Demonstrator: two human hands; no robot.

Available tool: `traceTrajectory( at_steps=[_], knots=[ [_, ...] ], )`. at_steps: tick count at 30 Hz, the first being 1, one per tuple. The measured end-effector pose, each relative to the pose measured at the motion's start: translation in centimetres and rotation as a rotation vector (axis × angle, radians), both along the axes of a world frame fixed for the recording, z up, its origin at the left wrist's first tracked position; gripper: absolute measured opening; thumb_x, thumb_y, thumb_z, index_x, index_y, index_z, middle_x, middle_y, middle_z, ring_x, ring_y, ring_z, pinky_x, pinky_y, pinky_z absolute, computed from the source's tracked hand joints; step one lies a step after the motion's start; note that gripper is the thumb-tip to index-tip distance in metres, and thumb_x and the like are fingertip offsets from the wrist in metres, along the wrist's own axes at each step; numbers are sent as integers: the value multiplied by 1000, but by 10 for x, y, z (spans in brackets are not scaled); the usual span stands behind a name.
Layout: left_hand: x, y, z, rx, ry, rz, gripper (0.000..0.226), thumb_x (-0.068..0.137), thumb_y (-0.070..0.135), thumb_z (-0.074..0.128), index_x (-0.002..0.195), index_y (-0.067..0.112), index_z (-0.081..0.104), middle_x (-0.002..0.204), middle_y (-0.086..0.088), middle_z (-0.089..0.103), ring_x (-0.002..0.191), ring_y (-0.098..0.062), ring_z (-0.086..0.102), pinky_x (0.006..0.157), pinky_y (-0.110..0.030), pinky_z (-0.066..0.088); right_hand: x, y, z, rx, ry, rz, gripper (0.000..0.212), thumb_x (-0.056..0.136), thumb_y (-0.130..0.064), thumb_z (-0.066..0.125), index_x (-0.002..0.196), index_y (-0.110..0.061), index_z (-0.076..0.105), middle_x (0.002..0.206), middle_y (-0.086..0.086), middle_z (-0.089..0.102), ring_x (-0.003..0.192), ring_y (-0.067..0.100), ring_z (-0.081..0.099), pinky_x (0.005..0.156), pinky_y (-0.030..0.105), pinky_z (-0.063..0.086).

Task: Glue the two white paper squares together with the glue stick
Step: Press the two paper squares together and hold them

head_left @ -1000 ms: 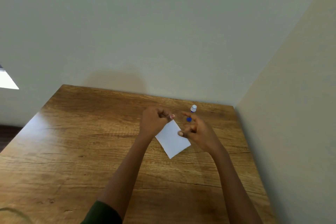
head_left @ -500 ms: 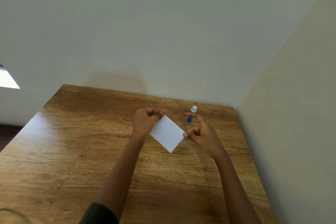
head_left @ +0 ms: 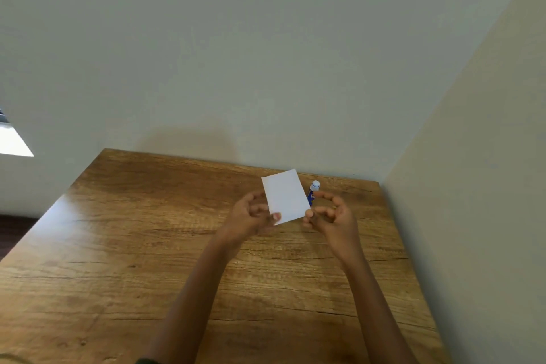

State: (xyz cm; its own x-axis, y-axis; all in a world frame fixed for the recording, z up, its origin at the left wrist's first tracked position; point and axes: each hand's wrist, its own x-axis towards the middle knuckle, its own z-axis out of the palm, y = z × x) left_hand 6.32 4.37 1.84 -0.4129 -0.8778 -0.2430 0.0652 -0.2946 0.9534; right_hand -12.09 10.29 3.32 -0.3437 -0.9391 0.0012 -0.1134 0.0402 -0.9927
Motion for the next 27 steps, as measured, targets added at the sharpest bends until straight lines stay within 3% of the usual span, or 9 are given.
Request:
traceTrajectory(
  at_steps=[2, 5, 11, 16, 21, 25, 27],
  knots=[
    [-12, 6, -7, -4, 35, 29, 71, 69, 4, 78, 131, 13, 44, 113, -8, 69, 102, -26, 66, 78, -41, 58, 7, -1, -1, -5, -11, 9, 35, 80, -8, 70, 108, -24, 56, 85, 9, 75, 75, 21, 73, 64, 24, 56],
    [-18, 9, -6, -10, 82, 107, 70, 69, -2, 77, 129, 12, 45, 112, -9, 70, 100, -23, 68, 68, -33, 59, 11, 1, -1, -6, -46, 5, 36, 82, -8, 68, 115, -18, 55, 88, 8, 75, 80, 22, 73, 66, 24, 57],
    [-16, 8, -2, -49, 79, 146, 71, 67, 1, 79, 128, 16, 45, 109, -10, 70, 96, -22, 69, 67, -33, 59, 18, 3, 3, 44, -337, 101, 50, 81, -22, 66, 127, -20, 45, 99, 8, 73, 88, 26, 72, 72, 37, 59],
    [-13, 6, -3, -58, 65, 131, 69, 67, 1, 79, 127, 16, 48, 111, -8, 70, 98, -21, 69, 73, -38, 59, 25, 2, -1, 125, -155, 1, 76, 62, -37, 81, 127, -26, 44, 109, 5, 66, 97, 21, 68, 78, 41, 59],
    [-11, 6, -6, -50, 48, 116, 63, 70, -1, 76, 127, 10, 49, 108, -8, 71, 94, -22, 70, 68, -32, 59, 25, 0, -4, 39, -133, -85, 48, 74, -7, 77, 115, -15, 53, 86, 14, 73, 80, 24, 73, 68, 37, 60],
    [-12, 6, -5, -35, 41, 119, 57, 70, -3, 75, 120, 10, 53, 101, -8, 73, 85, -21, 72, 66, -31, 59, 23, 1, -2, 9, -88, -117, 36, 74, -3, 76, 98, -21, 57, 71, 6, 74, 67, 19, 73, 61, 30, 60],
    [-14, 6, -5, -24, 42, 125, 56, 69, -5, 75, 118, 11, 54, 99, -9, 73, 82, -20, 72, 66, -30, 59, 20, 1, -4, 18, -62, -114, 33, 73, -4, 77, 99, -17, 60, 72, 6, 74, 66, 17, 73, 63, 31, 61]
  ],
)
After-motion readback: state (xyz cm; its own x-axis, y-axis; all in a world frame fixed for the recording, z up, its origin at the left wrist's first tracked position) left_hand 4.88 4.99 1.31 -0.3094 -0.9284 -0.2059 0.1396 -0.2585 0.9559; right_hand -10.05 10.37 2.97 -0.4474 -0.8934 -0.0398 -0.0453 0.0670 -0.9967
